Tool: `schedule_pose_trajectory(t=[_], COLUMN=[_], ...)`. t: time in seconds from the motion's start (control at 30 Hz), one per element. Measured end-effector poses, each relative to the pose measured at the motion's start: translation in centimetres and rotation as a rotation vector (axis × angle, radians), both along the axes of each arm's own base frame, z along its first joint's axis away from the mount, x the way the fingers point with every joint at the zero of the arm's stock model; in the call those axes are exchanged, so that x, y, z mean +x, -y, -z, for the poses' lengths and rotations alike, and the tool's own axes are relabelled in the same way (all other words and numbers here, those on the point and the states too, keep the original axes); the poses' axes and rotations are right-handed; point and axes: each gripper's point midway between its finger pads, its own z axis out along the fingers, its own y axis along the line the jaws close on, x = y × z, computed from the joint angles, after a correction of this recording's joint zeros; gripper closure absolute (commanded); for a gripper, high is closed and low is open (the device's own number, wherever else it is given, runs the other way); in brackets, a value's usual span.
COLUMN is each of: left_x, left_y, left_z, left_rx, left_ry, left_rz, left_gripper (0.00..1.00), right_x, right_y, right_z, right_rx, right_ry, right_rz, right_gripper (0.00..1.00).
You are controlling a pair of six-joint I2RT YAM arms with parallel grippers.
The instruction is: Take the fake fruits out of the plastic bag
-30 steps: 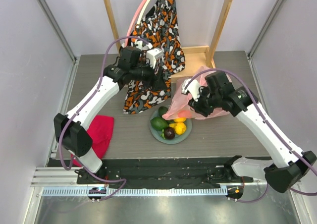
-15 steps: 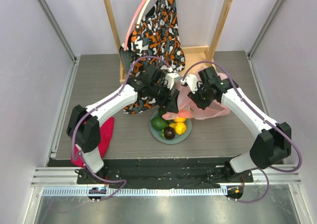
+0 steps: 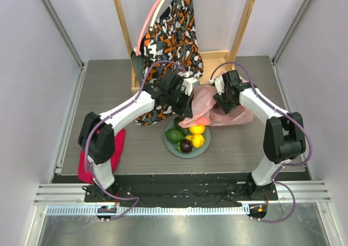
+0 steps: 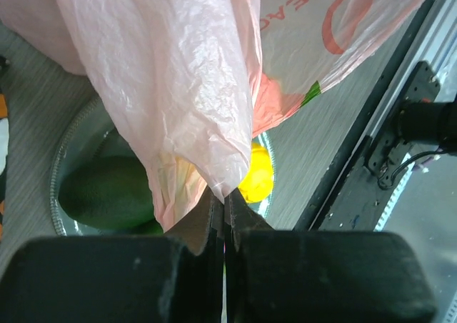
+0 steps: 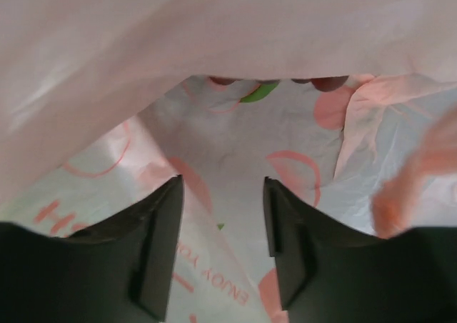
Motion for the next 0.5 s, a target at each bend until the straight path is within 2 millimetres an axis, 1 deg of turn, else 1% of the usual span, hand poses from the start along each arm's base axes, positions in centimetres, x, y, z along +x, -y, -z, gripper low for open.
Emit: schedule_pose_trajectory(t=[0.07,0.13,0.2,0.33,0.4,0.5], left_x=[0.2,0.4,0.5,0.6,0.7,0.5], left_y=[0.3,0.7,1.3,2.0,2.3,2.7], left_z=[-0.7,-1.5,-2.7,-3.9,-4.2,-3.9], left_rx=[-0.017,-0.042,-0.074,-0.112,-0.126,-0.133], left_ry=[0.004,0.004,0.005,0.001,-0.004,-0.019], left_rz=[-0.005,-0.010,-0.012,-0.012,-0.007,0.006], left_gripper=[1.00,1.00,1.00,1.00,1.00,1.00], right_x=[0.6,1.4,2.2,4.0,4.9,6.5], right_y=[0.4,0.4,0.2,-0.2,-0.4,-0.7], right_z=[0.6,0.9,0.9,0.8,0.9,1.4], right_rx=[-0.007,-0.002,0.009,0.047,0.070,0.110], right_ry=[-0.004,0.005,0.018,0.043,0.050,0.051], right_rz=[0.030,0.050,0.067,0.110,0.131,0.163], right_gripper=[0.41,0.40,0.40,0.37,0.37,0.36])
